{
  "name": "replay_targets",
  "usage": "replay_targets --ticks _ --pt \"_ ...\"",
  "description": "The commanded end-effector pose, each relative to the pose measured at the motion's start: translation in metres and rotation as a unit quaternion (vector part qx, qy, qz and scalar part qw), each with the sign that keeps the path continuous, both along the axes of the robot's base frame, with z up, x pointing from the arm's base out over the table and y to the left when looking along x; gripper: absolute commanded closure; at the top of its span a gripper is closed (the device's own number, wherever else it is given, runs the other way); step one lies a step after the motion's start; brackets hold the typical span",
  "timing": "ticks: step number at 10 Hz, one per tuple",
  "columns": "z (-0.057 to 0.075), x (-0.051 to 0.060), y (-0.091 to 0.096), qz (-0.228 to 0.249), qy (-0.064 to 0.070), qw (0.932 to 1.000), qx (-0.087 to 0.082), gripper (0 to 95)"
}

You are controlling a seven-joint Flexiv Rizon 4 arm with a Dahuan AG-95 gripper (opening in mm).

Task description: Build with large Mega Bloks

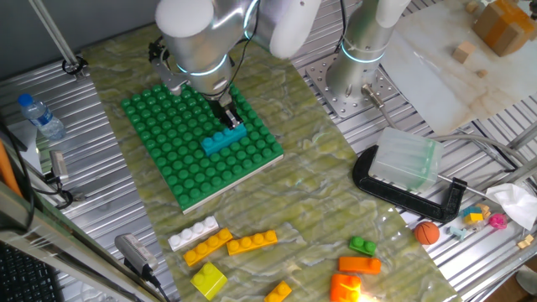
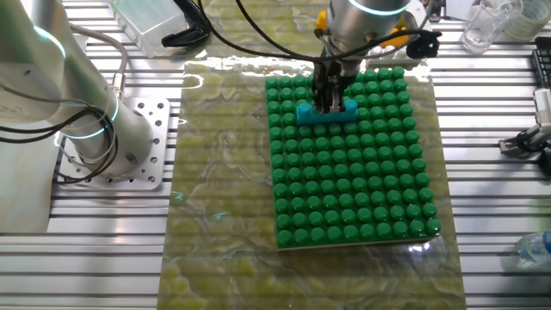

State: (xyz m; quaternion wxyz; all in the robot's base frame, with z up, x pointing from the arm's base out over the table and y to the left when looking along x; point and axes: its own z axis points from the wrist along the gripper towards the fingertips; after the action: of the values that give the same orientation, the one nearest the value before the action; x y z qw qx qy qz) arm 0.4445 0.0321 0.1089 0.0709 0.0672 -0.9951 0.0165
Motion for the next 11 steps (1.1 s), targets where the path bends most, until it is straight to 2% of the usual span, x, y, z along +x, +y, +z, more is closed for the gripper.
replay_targets --ticks 1,3,4,8,11 --pt "0.019 -0.003 0.007 -0.001 0.011 0.9999 -0.003 95.0" --pt "0.032 -0.004 0.014 -0.001 0.019 0.9998 -0.005 95.0" --pt "0.03 -0.005 0.012 0.003 0.017 0.9998 -0.003 95.0" --pt "0.015 0.003 0.007 0.008 0.01 0.9999 -0.004 95.0" --pt "0.01 0.009 0.007 0.009 0.006 0.9999 -0.004 95.0"
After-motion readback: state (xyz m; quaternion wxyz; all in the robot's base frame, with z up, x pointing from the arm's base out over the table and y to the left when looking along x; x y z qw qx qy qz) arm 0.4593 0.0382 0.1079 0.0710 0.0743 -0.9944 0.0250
